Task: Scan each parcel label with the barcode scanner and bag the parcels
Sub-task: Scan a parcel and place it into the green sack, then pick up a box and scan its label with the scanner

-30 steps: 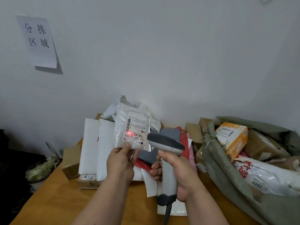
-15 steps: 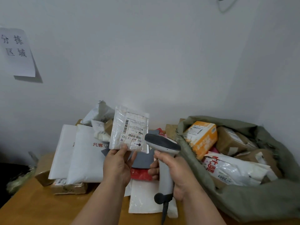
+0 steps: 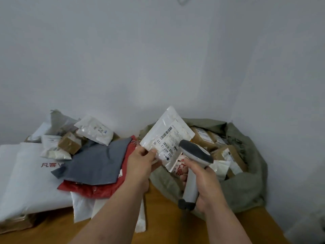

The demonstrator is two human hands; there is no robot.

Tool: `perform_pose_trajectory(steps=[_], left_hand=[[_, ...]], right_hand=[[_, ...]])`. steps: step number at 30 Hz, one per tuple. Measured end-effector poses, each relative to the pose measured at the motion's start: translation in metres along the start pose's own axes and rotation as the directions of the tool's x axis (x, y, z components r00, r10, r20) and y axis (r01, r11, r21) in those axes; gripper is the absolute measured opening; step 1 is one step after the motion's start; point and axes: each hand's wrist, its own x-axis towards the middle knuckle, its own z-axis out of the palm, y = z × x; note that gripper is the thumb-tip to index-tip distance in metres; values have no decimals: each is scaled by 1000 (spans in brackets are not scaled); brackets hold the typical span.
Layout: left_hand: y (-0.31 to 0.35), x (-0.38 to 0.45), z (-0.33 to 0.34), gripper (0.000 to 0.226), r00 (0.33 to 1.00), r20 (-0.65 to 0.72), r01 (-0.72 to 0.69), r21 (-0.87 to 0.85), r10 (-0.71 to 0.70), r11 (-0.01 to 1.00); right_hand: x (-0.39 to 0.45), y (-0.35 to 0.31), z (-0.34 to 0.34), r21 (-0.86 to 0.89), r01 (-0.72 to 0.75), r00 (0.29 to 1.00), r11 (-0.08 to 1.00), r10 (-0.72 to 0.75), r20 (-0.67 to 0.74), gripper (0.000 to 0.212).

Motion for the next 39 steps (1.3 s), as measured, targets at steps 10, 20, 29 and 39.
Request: perform_pose_trajectory(steps=[10, 20, 29, 39], left_hand=[[-3, 61, 87, 32, 987, 134, -147, 489, 93, 860], [-48, 69, 83, 56, 992, 124, -87, 584, 17, 807], [-39, 48, 32, 39, 997, 21, -72, 489, 71, 869], [-6, 24, -127, 24, 940, -327, 26, 358, 99, 933]], right_hand=[[48, 1, -59, 36, 3, 981, 999, 3, -192, 31], [64, 26, -72, 47, -60, 972, 997, 69, -225, 23], [52, 32, -28, 0, -78, 995, 997, 78, -67, 16], [13, 60, 105, -219, -45, 962, 975, 102, 255, 16]])
